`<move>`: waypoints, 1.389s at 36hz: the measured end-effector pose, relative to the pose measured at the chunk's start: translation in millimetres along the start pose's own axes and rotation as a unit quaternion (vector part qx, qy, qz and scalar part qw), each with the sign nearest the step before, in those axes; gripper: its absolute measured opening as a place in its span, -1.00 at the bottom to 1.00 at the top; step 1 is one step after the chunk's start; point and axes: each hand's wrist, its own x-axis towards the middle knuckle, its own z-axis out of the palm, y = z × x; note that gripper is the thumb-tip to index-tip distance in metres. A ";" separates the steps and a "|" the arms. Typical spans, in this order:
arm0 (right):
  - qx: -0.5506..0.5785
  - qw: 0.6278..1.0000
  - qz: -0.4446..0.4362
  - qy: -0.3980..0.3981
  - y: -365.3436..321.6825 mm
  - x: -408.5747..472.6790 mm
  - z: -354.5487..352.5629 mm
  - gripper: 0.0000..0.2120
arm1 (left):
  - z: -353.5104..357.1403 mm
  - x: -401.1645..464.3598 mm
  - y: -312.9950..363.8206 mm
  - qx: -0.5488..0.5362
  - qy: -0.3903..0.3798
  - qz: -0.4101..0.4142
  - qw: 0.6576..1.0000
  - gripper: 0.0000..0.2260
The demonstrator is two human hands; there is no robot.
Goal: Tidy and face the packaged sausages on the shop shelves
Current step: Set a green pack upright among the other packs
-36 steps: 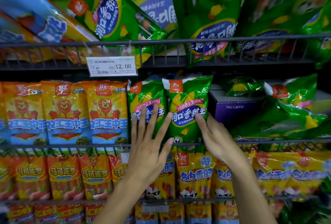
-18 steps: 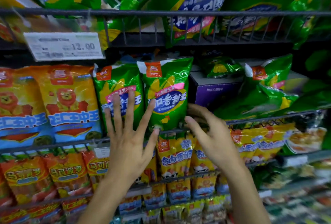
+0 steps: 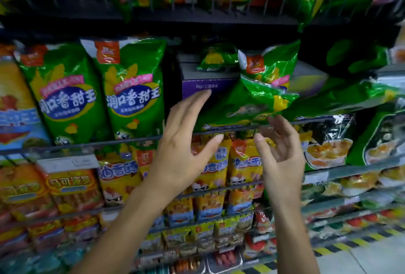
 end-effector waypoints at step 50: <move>0.248 0.960 0.058 -0.117 -34.2 -33.3 21.9 -0.24 | 13.6 -14.7 61.3 -0.657 0.249 -0.250 0.666 -0.10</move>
